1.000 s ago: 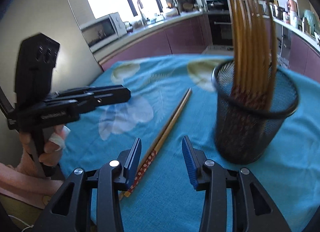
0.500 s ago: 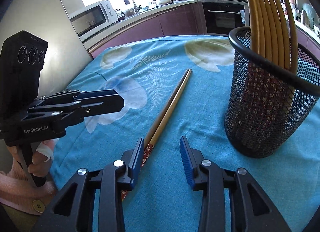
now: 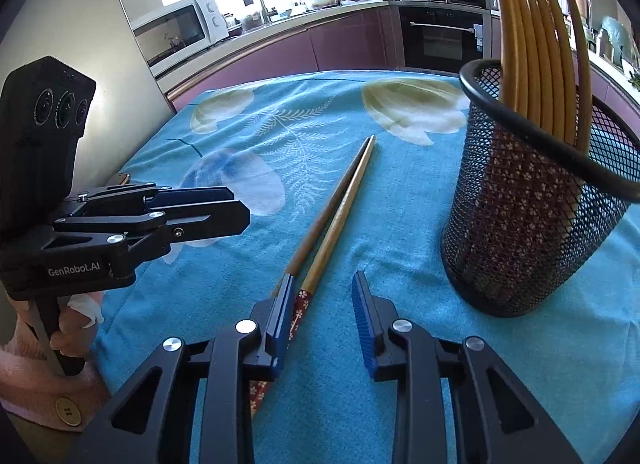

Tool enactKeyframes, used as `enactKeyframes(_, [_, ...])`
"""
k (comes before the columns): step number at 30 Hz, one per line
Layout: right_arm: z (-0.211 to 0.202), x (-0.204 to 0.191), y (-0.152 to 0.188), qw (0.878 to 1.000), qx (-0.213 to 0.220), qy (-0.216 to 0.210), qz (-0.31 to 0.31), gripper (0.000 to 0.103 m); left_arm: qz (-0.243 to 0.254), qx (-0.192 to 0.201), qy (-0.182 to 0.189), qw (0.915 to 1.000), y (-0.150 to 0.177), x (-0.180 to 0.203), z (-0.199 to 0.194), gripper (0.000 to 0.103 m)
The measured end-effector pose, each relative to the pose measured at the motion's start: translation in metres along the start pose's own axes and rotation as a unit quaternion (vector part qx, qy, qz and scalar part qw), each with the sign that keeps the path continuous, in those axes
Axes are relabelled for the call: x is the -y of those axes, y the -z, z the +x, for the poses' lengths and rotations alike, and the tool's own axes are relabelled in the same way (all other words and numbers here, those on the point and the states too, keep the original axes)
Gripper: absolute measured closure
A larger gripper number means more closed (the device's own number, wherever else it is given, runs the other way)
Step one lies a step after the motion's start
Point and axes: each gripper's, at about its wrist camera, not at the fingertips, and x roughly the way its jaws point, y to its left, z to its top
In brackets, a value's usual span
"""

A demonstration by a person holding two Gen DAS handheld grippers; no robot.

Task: Organize utensils
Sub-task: 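Grasp one wooden chopstick with the left tool while the right tool grasps the other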

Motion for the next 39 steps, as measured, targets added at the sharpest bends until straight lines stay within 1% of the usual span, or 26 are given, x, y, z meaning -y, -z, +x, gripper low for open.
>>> enactKeyframes(4, [-0.001,0.003,0.001,1.0,-0.001,-0.002,0.008,0.077,0.005,-0.005,0.0,1.0,0.0,0.003,0.005,0.068])
enactKeyframes(15, [-0.006,0.013,0.003,1.0,0.002,0.002,0.021,0.077,0.039,-0.036,-0.001,0.9986,-0.003,0.024,0.032,0.068])
enactKeyframes(24, [-0.007,0.015,0.003,1.0,0.002,0.006,0.022,0.077,0.063,-0.045,-0.019,0.9968,-0.007,0.037,0.047,0.069])
enactKeyframes(27, [-0.006,0.015,0.003,1.0,0.002,0.007,0.021,0.077,0.065,-0.045,-0.03,0.9964,-0.005,0.036,0.046,0.075])
enactKeyframes(33, [-0.003,0.015,0.0,1.0,0.004,0.012,0.018,0.077,0.05,-0.043,-0.026,0.9975,-0.005,0.03,0.042,0.084])
enactKeyframes(36, [0.0,0.014,-0.004,1.0,0.005,0.017,0.014,0.077,0.044,-0.041,-0.027,0.9978,-0.004,0.028,0.038,0.087])
enactKeyframes(37, [0.001,0.014,-0.006,1.0,0.005,0.018,0.014,0.077,0.043,-0.041,-0.03,0.9978,-0.003,0.027,0.037,0.09])
enactKeyframes(39, [0.004,0.013,-0.009,1.0,0.005,0.021,0.012,0.078,0.041,-0.041,-0.03,0.9979,-0.002,0.025,0.035,0.09])
